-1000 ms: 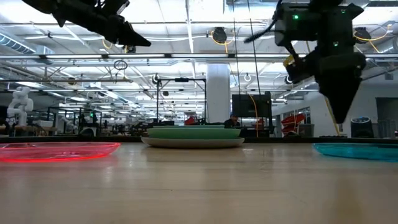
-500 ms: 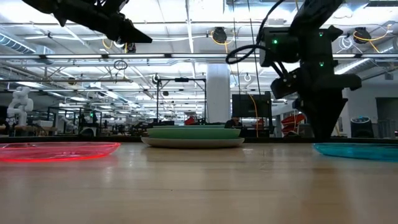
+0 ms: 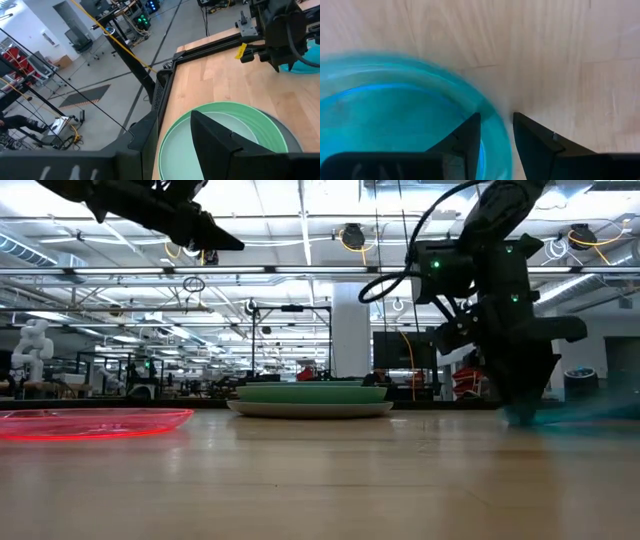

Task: Stack plastic plates
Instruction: Stack the blue plate on the light green plate

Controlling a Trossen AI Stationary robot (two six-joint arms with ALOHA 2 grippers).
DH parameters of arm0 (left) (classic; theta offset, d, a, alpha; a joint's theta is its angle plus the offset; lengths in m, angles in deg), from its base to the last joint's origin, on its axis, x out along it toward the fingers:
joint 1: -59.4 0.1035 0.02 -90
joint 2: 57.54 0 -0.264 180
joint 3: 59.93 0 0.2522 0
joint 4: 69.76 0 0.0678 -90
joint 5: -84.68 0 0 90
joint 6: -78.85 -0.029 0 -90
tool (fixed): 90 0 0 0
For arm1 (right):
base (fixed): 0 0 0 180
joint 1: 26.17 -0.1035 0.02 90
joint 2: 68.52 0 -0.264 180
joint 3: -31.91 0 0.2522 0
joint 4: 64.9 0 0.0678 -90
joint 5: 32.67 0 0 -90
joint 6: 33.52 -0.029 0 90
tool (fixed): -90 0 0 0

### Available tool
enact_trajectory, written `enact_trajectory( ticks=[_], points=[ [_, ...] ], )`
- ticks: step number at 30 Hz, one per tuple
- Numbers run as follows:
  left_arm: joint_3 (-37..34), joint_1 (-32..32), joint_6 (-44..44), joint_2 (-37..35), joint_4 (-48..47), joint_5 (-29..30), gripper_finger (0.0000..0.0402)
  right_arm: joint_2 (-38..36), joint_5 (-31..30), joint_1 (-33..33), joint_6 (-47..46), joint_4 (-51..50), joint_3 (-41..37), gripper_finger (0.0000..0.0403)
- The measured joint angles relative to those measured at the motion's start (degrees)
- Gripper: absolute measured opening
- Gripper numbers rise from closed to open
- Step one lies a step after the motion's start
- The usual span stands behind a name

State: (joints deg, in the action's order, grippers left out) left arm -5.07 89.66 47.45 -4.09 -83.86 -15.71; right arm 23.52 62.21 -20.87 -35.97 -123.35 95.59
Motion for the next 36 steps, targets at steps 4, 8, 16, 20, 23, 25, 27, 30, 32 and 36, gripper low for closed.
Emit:
enact_trajectory(
  ticks=[4,8,16,20,23,25,27,30,32,36],
  points=[
    [0.0,0.0,0.0,0.0,-0.3,0.0,0.0124,1.7,1.1,0.1,0.2,-0.3,0.2,0.0109],
    [0.0,0.0,0.0,0.0,-0.4,0.0,0.0124,1.8,1.1,0.0,0.0,-0.3,0.4,0.0109],
    [0.0,0.0,0.2,0.0,-0.7,0.0,0.0124,2.2,1.4,0.0,-0.1,-0.5,3.1,0.0109],
    [0.0,0.0,0.2,0.0,-0.8,0.0,0.0124,2.1,2.8,0.6,-1.7,1.3,4.2,0.0104],
    [0.0,0.0,0.1,0.0,-0.8,0.0,0.0124,2.1,4.3,1.1,-3.1,3.0,4.2,0.0084],
    [0.0,0.0,0.1,0.0,-0.8,0.0,0.0124,2.1,4.4,1.4,-3.6,3.7,4.3,0.0066],
    [0.0,0.0,0.1,0.0,-0.8,0.0,0.0124,2.1,4.5,1.5,-3.8,3.5,4.3,0.0046],
    [0.0,0.0,0.1,0.0,-0.8,0.0,0.0124,2.1,4.5,1.5,-3.8,3.3,4.3,0.0017],
    [0.0,0.0,0.1,0.0,-0.8,0.0,0.0124,2.1,4.6,1.5,-3.8,3.4,4.3,0.0005],
    [0.0,0.0,0.1,0.0,-0.8,0.0,0.0124,2.1,4.6,1.5,-5.1,3.4,4.3,0.0008]
  ],
)
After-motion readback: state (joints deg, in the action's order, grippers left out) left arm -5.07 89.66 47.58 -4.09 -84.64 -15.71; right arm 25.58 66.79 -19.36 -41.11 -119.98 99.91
